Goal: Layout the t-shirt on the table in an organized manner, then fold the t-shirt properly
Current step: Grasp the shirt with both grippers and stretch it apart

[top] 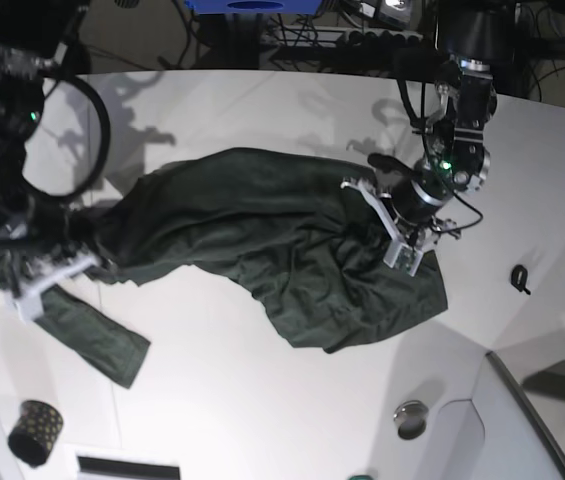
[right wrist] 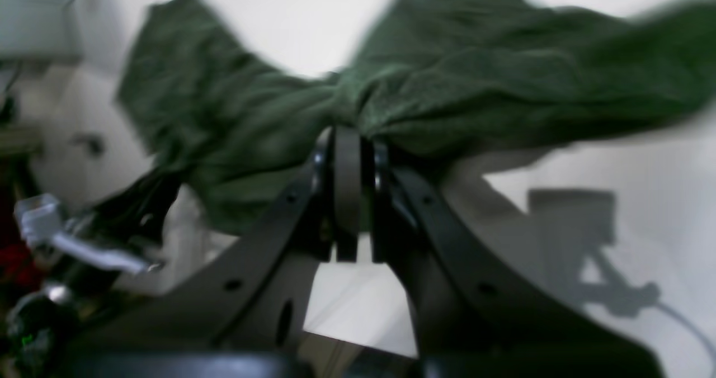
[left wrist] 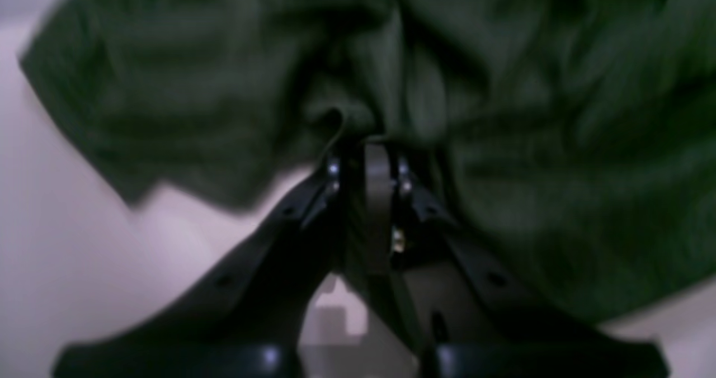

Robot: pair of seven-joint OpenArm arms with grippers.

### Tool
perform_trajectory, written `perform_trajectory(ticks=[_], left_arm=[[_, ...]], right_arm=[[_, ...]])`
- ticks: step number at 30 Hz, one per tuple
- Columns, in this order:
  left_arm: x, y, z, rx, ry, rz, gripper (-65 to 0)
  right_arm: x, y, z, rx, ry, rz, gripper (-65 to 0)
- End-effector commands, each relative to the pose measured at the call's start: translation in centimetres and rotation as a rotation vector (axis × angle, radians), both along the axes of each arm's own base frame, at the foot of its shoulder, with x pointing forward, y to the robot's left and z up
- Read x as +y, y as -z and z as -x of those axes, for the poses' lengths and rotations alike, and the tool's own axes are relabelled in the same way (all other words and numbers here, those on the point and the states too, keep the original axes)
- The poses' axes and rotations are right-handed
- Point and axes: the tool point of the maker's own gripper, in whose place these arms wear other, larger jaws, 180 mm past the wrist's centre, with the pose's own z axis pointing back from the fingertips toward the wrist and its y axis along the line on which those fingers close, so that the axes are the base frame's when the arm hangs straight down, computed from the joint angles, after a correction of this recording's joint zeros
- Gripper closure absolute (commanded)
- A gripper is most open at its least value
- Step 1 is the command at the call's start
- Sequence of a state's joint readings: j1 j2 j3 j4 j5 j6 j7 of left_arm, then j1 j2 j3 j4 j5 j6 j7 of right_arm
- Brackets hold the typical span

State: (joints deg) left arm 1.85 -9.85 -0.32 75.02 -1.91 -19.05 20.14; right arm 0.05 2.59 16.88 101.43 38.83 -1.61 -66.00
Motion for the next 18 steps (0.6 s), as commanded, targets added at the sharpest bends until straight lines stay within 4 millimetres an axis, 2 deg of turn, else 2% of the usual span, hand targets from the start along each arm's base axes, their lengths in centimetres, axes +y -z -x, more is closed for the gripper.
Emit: perform_trajectory(ticks=[1,6,10,12,14,16,17,18], left_arm=[[0.2,-1.4,-1.4,-0.053,-0.008,0.009,-5.4],[0.2,-2.3,-2.0,-0.078,-0.006,0.009,-5.4],[-0.1,-1.5,-0.5,-0.052,0.002,0.010,-5.4],[-0.2,-0.7,0.6,-0.028,0.004,0.011,-5.4],[-0.1,-0.1,1.5,-0.009,0.001,0.011,-5.4],[-0.1,0.5,2.4,0.011,0.001,0.011,-5.4],[-0.1,0.7,2.6,0.017,0.001,0.011,-5.4],[-0.1,0.8,2.9,0.022,0.001,0.009,-5.4]], right_arm=[[-0.1,-1.1,-2.1,-0.031,0.027,-0.014,-0.3],[2.8,-0.4,-8.3,0.001,0.016,-0.062,-0.2],[2.1,0.3,-12.6,-0.046,0.018,0.040,-0.8],[1.6,1.2,-13.6,-0.033,-0.030,0.134,-8.9],[0.8,1.9,-13.5,-0.003,-0.077,0.206,-23.0],[0.2,2.5,-12.4,0.018,-0.103,0.237,-38.4],[-0.4,2.7,-11.4,0.014,-0.095,0.234,-44.0],[-0.9,2.7,-10.4,0.000,-0.079,0.228,-45.5]])
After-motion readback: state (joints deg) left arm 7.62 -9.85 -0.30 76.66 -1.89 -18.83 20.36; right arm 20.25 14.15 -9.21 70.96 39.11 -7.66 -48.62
